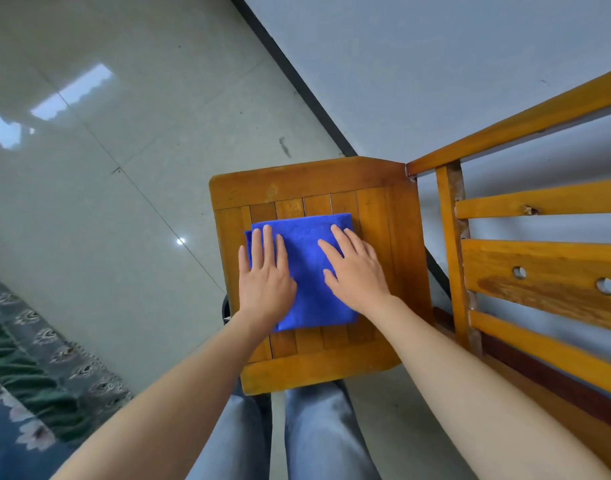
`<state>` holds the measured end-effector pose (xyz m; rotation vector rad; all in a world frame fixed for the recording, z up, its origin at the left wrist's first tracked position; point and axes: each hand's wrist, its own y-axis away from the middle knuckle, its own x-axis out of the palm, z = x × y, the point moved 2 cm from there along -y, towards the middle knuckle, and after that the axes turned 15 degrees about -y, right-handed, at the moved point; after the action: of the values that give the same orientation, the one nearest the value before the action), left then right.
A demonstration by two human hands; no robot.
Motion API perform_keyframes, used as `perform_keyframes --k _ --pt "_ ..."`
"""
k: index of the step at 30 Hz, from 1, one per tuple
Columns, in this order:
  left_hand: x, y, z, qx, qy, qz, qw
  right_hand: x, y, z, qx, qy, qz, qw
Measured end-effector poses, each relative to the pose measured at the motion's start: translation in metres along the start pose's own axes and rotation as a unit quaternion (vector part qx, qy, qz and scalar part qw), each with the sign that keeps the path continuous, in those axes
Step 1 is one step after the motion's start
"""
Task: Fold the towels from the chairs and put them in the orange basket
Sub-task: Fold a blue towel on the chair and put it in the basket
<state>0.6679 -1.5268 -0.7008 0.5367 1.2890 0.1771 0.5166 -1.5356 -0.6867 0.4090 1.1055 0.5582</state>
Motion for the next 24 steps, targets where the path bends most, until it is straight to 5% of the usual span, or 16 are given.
perform_keyframes --k 3,8,13,18,24 --pt "0.014 0.027 -0.012 0.081 -0.014 -0.076 0.994 0.01 0.026 -0.015 -0.088 0.048 -0.101 0.99" --pt "0.056 0.055 -0.014 0.157 -0.056 -0.028 0.986 0.061 0.052 -0.033 -0.122 0.13 0.05 0.983" --pt "0.064 0.044 -0.008 0.194 -0.075 -0.053 0.977 0.064 0.042 -0.025 -0.119 0.117 -0.02 0.986" --pt "0.063 0.036 -0.002 0.186 -0.051 -0.107 0.975 0.055 0.036 -0.018 -0.153 0.043 -0.129 0.979" --pt "0.025 0.037 -0.001 0.131 0.116 -0.109 0.979 0.023 0.054 -0.012 -0.185 0.021 -0.19 0.964"
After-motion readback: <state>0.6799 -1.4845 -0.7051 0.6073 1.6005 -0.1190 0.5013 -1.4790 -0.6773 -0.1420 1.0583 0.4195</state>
